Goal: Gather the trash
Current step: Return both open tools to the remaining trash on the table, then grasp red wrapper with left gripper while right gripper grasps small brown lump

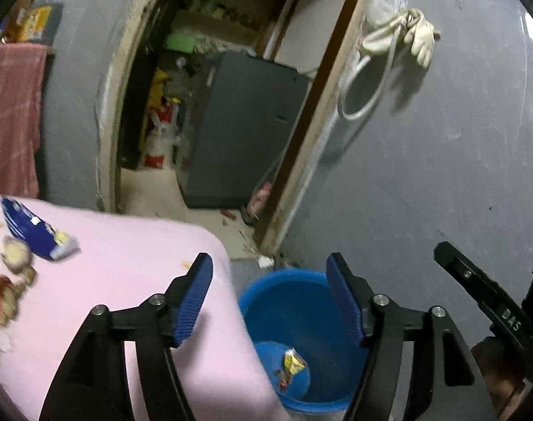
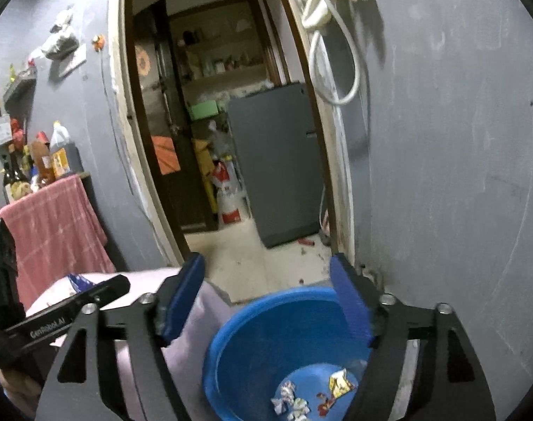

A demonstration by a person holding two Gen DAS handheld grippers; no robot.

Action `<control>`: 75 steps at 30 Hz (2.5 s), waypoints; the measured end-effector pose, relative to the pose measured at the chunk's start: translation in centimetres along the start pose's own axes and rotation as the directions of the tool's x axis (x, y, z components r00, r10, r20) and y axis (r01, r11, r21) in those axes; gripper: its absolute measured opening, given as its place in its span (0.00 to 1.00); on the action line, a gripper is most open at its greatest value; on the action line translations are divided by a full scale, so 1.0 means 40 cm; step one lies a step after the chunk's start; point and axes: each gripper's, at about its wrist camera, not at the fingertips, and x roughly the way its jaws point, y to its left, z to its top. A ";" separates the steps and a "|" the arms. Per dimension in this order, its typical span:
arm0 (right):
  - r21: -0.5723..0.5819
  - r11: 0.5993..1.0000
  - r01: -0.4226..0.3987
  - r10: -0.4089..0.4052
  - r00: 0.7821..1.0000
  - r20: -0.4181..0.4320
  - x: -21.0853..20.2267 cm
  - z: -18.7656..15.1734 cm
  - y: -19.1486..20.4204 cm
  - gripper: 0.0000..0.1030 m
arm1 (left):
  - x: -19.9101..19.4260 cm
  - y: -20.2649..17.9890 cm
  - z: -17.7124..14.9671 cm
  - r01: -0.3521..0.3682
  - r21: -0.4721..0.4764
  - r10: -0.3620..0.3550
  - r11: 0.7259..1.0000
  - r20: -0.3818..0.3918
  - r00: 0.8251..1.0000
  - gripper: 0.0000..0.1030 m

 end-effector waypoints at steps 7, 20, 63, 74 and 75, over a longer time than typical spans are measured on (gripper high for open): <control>-0.048 0.998 -0.034 0.038 0.996 0.077 -0.030 0.024 0.067 0.96 | -0.114 0.035 0.040 -0.109 0.064 0.098 0.992 0.158 0.983 0.96; -0.124 0.988 -0.093 0.112 0.982 0.155 -0.056 0.048 0.223 1.00 | -0.303 0.153 0.060 -0.233 0.033 0.215 0.972 0.282 0.935 0.98; -0.293 0.889 -0.352 0.336 0.936 -0.103 0.137 -0.108 0.573 0.84 | -0.306 0.510 -0.058 -0.287 -0.011 0.287 0.958 -0.021 0.958 0.77; -0.333 0.805 -0.491 0.349 0.846 -0.402 0.265 -0.181 0.662 0.52 | -0.208 0.549 -0.069 -0.178 -0.022 0.170 0.984 -0.204 0.964 0.34; -0.324 0.800 -0.505 0.350 0.831 -0.432 0.282 -0.186 0.668 0.49 | -0.200 0.554 -0.068 -0.181 -0.029 0.171 0.983 -0.221 0.960 0.33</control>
